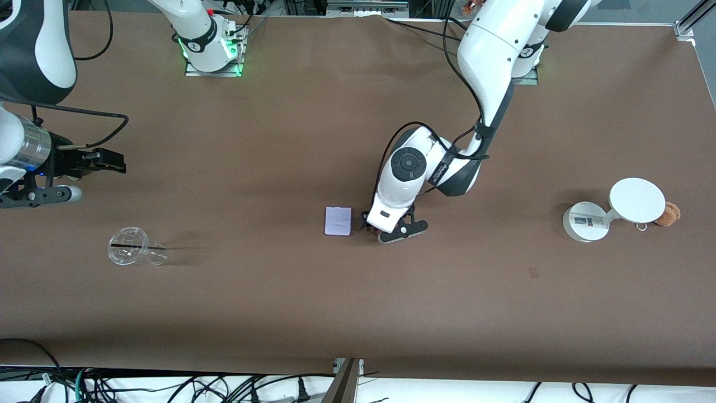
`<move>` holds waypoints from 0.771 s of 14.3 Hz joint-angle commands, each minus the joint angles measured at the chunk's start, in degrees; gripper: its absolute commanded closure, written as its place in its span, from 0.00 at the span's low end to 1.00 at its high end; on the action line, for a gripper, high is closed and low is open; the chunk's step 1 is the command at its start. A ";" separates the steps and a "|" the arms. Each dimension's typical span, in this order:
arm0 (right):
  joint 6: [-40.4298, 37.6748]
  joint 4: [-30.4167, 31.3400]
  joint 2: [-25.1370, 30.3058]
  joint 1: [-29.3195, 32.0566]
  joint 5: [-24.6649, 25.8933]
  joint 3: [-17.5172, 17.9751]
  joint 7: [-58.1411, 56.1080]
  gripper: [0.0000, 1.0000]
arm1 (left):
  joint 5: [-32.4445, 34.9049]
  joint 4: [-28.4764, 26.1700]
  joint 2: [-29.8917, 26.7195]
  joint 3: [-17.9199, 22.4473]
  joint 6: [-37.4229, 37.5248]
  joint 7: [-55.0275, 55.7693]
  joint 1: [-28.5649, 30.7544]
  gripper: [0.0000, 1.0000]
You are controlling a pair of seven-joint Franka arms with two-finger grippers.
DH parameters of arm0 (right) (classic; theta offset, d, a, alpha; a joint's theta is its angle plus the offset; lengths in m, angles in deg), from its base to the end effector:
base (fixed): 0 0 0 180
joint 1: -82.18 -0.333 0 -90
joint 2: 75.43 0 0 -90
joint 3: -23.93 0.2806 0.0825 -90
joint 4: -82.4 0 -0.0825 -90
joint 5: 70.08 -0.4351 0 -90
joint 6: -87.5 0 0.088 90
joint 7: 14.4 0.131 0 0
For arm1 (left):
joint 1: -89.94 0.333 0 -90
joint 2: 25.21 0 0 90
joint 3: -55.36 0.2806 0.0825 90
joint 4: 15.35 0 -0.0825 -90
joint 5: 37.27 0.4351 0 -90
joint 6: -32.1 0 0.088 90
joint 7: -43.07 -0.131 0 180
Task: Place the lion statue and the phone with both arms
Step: 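Grasp the lion with the left gripper while the right gripper grasps the phone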
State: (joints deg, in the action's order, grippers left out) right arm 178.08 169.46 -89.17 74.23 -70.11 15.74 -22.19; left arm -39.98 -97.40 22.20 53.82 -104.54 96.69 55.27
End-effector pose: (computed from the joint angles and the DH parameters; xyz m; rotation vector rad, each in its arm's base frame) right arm 0.6527 0.0037 0.4424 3.1013 0.2062 -0.2771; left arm 0.6096 -0.4447 0.1306 2.9690 0.5190 0.0767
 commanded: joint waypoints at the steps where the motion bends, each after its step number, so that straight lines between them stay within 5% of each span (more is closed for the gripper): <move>1: 0.03 -0.66 -1.02 -2.68 0.11 0.37 0.41 0.00 | 1.13 2.07 1.98 0.83 -0.73 1.31 -0.75 0.00; 3: 1.08 -0.66 -1.29 -4.34 -0.06 0.45 3.47 0.00 | 1.22 3.04 2.42 0.84 -0.73 1.05 -0.75 0.00; 7: 7.40 -0.66 -4.97 -10.05 -0.33 0.45 10.93 0.00 | 1.22 3.21 2.60 0.84 -0.64 0.44 -1.19 0.35; 9: 11.18 -0.66 -7.34 -13.31 -1.38 0.45 17.17 0.00 | 1.22 3.22 2.51 0.84 -0.64 0.26 -1.19 0.61; 10: 13.20 -0.66 -8.48 -14.45 -1.47 0.45 18.94 0.00 | 1.22 3.22 2.51 0.84 -0.64 0.09 -1.19 0.95; 11: 15.13 -0.66 -9.71 -15.59 -1.47 0.45 19.91 0.00 | 1.22 3.22 2.51 0.84 -0.64 -0.96 -1.10 1.00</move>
State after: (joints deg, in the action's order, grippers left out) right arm 190.34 169.54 -96.56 60.67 -70.71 16.68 -5.31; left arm -39.84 -96.06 23.64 53.91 -105.41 96.55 54.74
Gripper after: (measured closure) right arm 0.000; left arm 0.542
